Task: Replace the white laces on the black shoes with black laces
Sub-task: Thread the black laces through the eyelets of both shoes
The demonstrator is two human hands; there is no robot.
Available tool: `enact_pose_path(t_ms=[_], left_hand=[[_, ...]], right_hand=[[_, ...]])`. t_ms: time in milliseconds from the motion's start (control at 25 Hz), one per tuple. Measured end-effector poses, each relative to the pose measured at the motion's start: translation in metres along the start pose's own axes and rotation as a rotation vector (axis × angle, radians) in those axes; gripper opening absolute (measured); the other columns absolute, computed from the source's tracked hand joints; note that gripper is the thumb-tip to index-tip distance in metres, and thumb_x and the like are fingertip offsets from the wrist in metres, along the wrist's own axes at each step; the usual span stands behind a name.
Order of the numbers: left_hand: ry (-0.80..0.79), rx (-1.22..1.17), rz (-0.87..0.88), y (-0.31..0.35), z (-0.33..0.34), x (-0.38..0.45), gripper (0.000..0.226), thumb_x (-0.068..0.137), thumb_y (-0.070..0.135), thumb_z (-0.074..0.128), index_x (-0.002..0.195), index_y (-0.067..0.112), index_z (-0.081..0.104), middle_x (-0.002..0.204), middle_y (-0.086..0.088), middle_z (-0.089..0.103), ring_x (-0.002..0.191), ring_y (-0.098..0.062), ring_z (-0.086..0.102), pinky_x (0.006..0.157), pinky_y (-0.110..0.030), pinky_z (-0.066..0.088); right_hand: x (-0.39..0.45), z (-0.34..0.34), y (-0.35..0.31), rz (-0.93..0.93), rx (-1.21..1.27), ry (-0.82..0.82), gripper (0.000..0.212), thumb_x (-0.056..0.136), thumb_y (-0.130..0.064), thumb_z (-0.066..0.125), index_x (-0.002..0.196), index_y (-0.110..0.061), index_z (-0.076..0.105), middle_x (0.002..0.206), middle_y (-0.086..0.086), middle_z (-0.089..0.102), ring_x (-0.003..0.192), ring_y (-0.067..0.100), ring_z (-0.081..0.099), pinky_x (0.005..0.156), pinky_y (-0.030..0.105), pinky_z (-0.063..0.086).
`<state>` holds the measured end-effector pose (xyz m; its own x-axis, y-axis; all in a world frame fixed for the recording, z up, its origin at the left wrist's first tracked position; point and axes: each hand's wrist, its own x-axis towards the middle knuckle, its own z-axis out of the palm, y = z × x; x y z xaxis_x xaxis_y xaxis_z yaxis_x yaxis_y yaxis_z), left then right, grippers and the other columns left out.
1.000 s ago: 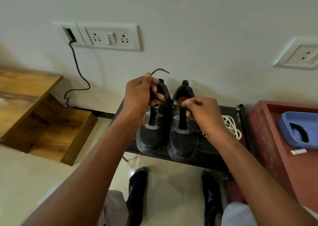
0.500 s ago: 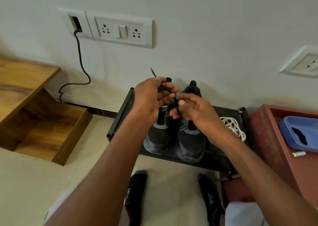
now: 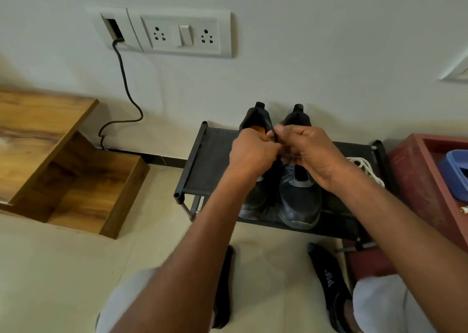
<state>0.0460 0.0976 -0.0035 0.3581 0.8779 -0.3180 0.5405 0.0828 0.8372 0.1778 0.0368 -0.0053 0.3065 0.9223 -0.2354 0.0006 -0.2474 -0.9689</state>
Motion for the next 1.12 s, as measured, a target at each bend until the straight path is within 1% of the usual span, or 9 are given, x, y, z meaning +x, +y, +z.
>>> enact_pose_path(t_ms=[120,200,280,360,440,560,720,920,1120], left_hand=[[-0.074,0.097,0.05,0.003,-0.003,0.004,0.02,0.094,0.025,0.07,0.086,0.009,0.079,0.078,-0.009,0.075,0.064,-0.02,0.068,0.057,-0.026,0.051],[-0.134,0.298,0.11,-0.003,-0.008,0.005,0.013,0.094,0.028,0.072,0.087,0.018,0.077,0.08,-0.002,0.072,0.069,-0.016,0.068,0.066,-0.029,0.057],[-0.091,0.576,0.108,-0.014,-0.01,0.006,0.009,0.092,0.03,0.071,0.093,0.022,0.074,0.089,-0.002,0.071,0.075,-0.021,0.069,0.074,-0.039,0.062],[-0.072,0.704,0.081,-0.024,-0.008,0.006,0.009,0.092,0.032,0.071,0.097,0.024,0.071,0.092,-0.002,0.07,0.073,-0.023,0.07,0.074,-0.043,0.064],[-0.098,0.679,0.054,-0.026,-0.006,0.003,0.011,0.094,0.033,0.068,0.101,0.024,0.067,0.092,-0.002,0.068,0.073,-0.024,0.071,0.074,-0.044,0.064],[-0.109,0.669,0.04,-0.03,-0.008,0.003,0.02,0.098,0.029,0.062,0.116,0.021,0.062,0.093,-0.005,0.067,0.076,-0.025,0.072,0.078,-0.046,0.064],[-0.228,0.626,0.013,-0.035,-0.016,0.0,0.029,0.104,0.016,0.055,0.131,0.026,0.063,0.081,-0.001,0.066,0.07,-0.019,0.073,0.072,-0.034,0.063],[-0.266,0.437,-0.083,-0.029,-0.017,0.002,0.021,0.101,0.022,0.067,0.122,0.025,0.065,0.073,-0.005,0.071,0.059,-0.014,0.07,0.051,-0.021,0.053],[-0.264,0.241,-0.222,-0.03,-0.015,0.004,0.025,0.107,0.006,0.044,0.117,0.015,0.066,0.073,-0.007,0.065,0.067,-0.02,0.065,0.058,-0.027,0.05]], right_hand=[[0.003,-0.001,0.006,-0.014,0.121,0.085,0.013,0.1,-0.021,0.069,0.104,-0.014,0.08,0.095,0.01,0.078,0.081,0.015,0.068,0.081,0.034,0.056],[0.005,-0.008,0.008,0.004,0.137,0.133,0.014,0.102,-0.013,0.064,0.105,-0.013,0.078,0.086,0.006,0.074,0.075,0.015,0.069,0.074,0.032,0.054],[0.005,-0.016,0.013,-0.004,-0.096,0.105,0.021,0.103,-0.009,0.059,0.102,-0.015,0.079,0.081,0.002,0.071,0.065,0.009,0.062,0.066,0.024,0.05],[0.003,-0.02,0.023,-0.064,-0.424,0.049,0.021,0.103,-0.013,0.062,0.099,-0.022,0.081,0.078,-0.008,0.073,0.063,0.004,0.063,0.065,0.017,0.047],[-0.001,-0.02,0.032,-0.106,-0.625,-0.021,0.013,0.1,-0.023,0.069,0.097,-0.029,0.081,0.073,-0.015,0.072,0.068,0.001,0.067,0.063,0.012,0.047],[-0.005,-0.018,0.039,-0.199,-0.833,-0.027,0.004,0.093,-0.037,0.078,0.093,-0.034,0.08,0.08,-0.014,0.073,0.077,0.003,0.068,0.07,0.025,0.056],[-0.001,-0.014,0.038,-0.244,-0.901,0.023,0.006,0.093,-0.037,0.078,0.092,-0.031,0.079,0.077,-0.015,0.069,0.074,0.006,0.066,0.069,0.029,0.054],[0.001,-0.009,0.051,-0.169,-0.928,0.036,0.006,0.092,-0.038,0.078,0.091,-0.032,0.08,0.082,-0.012,0.072,0.079,0.011,0.068,0.075,0.036,0.06],[-0.001,0.002,0.055,-0.192,-1.036,0.074,0.008,0.093,-0.034,0.074,0.098,-0.032,0.08,0.089,-0.005,0.075,0.083,0.02,0.071,0.074,0.038,0.061]])
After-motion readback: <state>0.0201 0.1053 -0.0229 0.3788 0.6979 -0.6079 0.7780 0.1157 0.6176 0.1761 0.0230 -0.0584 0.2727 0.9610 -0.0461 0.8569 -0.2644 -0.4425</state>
